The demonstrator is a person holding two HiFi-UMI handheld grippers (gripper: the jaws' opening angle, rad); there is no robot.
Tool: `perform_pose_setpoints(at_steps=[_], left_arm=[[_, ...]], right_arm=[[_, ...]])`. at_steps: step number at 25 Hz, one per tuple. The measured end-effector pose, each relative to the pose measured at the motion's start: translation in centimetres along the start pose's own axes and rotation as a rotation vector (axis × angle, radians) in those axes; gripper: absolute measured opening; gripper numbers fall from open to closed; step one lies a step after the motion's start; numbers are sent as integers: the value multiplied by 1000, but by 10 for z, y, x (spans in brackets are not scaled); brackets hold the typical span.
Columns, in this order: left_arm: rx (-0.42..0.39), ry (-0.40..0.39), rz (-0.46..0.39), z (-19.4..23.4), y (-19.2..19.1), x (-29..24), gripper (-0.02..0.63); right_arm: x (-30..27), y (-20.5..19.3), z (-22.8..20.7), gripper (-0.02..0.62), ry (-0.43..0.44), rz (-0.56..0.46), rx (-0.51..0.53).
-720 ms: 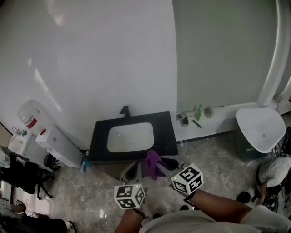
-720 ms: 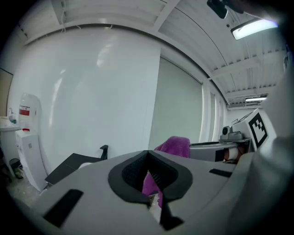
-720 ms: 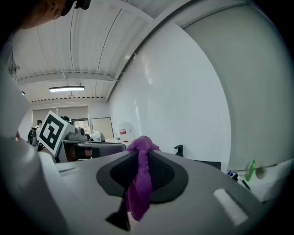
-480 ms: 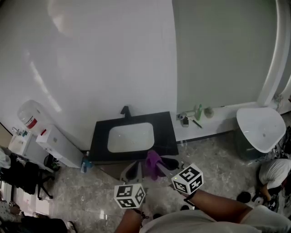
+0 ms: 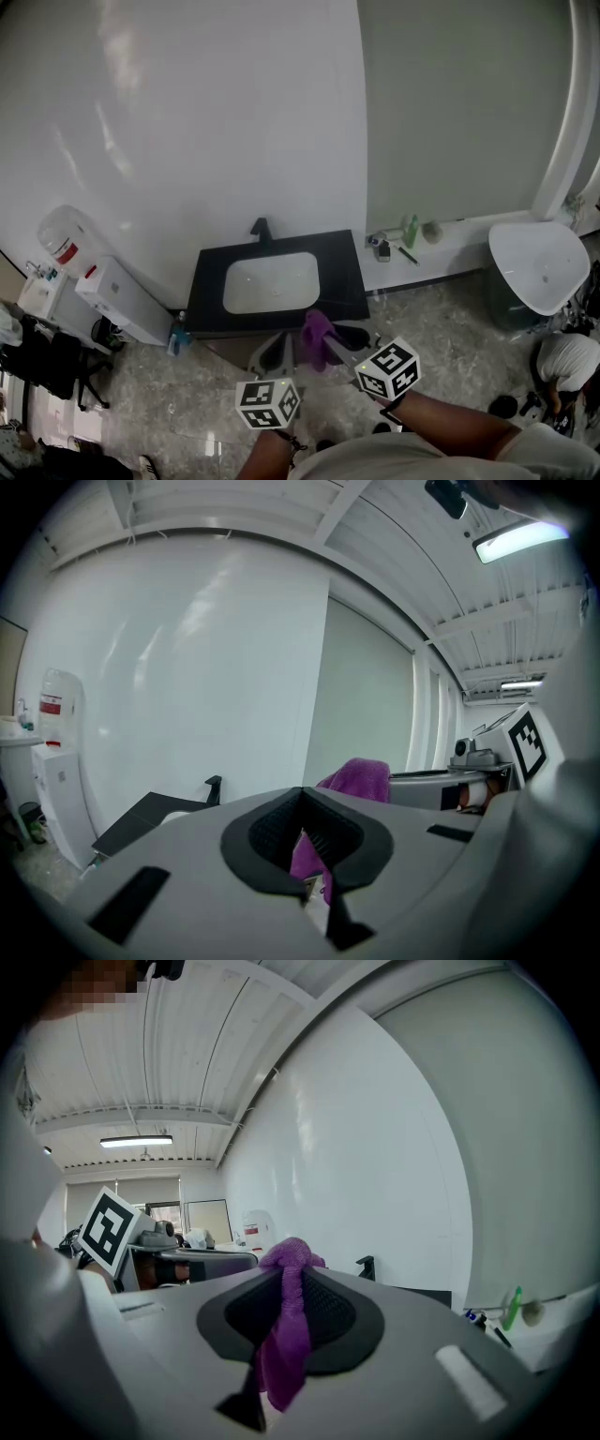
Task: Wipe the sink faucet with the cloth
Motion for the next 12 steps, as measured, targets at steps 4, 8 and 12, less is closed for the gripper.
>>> perform_pose_setpoints(at_steps=[4,8,12], left_arm=[[4,-2,10,0,-1,-1,6],[11,-9,28,3,-7,-2,6],[13,-13,40,15,-12,-1,6]], right_arm=[[-1,1,0,58,4,-1,-1],[-4,-3,2,58,2,6,-10],[-15,-10,6,58,0,17,-12]])
Point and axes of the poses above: the fingertips, and each gripper's own axes: x backward along the fingers, z to its left, y out of its top, the point moved 2 cm from there along x, backward along the fingers, and after that the axes turned 5 degrees about -z, right-handed, at the moved point
